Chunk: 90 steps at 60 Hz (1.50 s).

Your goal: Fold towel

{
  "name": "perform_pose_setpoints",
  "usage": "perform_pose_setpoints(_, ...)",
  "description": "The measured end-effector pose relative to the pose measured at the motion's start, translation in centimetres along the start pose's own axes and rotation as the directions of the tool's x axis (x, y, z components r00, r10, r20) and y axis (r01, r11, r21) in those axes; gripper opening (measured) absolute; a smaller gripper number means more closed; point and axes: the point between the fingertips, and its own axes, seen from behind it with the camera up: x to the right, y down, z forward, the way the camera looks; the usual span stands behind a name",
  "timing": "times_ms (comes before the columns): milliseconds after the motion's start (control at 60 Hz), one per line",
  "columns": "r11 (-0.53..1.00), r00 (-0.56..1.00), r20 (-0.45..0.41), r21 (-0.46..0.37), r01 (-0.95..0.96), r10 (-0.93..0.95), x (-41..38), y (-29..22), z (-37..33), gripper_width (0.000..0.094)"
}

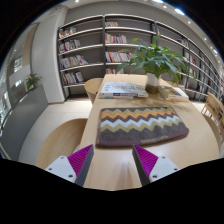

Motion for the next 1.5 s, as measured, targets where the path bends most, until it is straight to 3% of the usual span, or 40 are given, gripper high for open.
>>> perform_pose_setpoints(183,0.998,0.998,0.035,-0.021,0.059,-0.058,-3.5,-4.1,8.5,0.0774)
perform_pose_setpoints(300,0.993,0.996,0.002,-0.070,0.092,-0.093,-3.2,-4.0,11.7,0.0725)
perform_pose_setpoints(400,0.996,0.996,-0.054,-0.060,0.071,-0.074,-1.8,-4.7,12.2,0.0487)
perform_pose_setpoints(483,0.995,0.989,-0.110,-0.049,0.090,-0.095,-0.3,-4.7,12.3,0.0168)
perform_pose_setpoints(533,0.994,0.988,-0.116,-0.051,0.101,-0.106,0.1,-4.8,12.3,0.0089)
perform_pose_setpoints(633,0.991,0.992,-0.072,-0.098,0.092,-0.099,-0.1,-4.9,11.7,0.0051)
perform_pose_setpoints(717,0.996,0.996,-0.056,-0.059,0.069,-0.072,1.3,-7.6,9.9,0.0052)
perform_pose_setpoints(917,0.995,0.985,-0.147,0.011,0.094,-0.092,12.7,-13.8,4.9,0.0051)
perform_pose_setpoints(1000,0.996,0.983,-0.162,0.008,0.089,-0.087,18.0,-13.6,5.1,0.0060)
perform_pose_setpoints(1117,0.996,0.990,-0.120,-0.060,0.071,-0.078,22.8,-10.3,7.5,0.0090)
perform_pose_setpoints(1183,0.991,0.991,-0.099,-0.102,0.082,-0.093,24.3,-8.1,8.6,0.0177)
perform_pose_setpoints(1250,0.984,0.986,-0.096,-0.129,0.124,-0.137,25.5,-6.9,8.9,0.0450)
perform_pose_setpoints(1283,0.983,0.984,-0.095,-0.117,0.141,-0.152,25.7,-7.2,8.5,0.0531)
perform_pose_setpoints(1367,0.989,0.988,-0.078,-0.073,0.125,-0.131,25.6,-9.1,6.4,0.0620)
perform_pose_setpoints(1500,0.998,0.996,-0.061,0.033,0.060,-0.058,25.3,-13.4,0.8,0.0687)
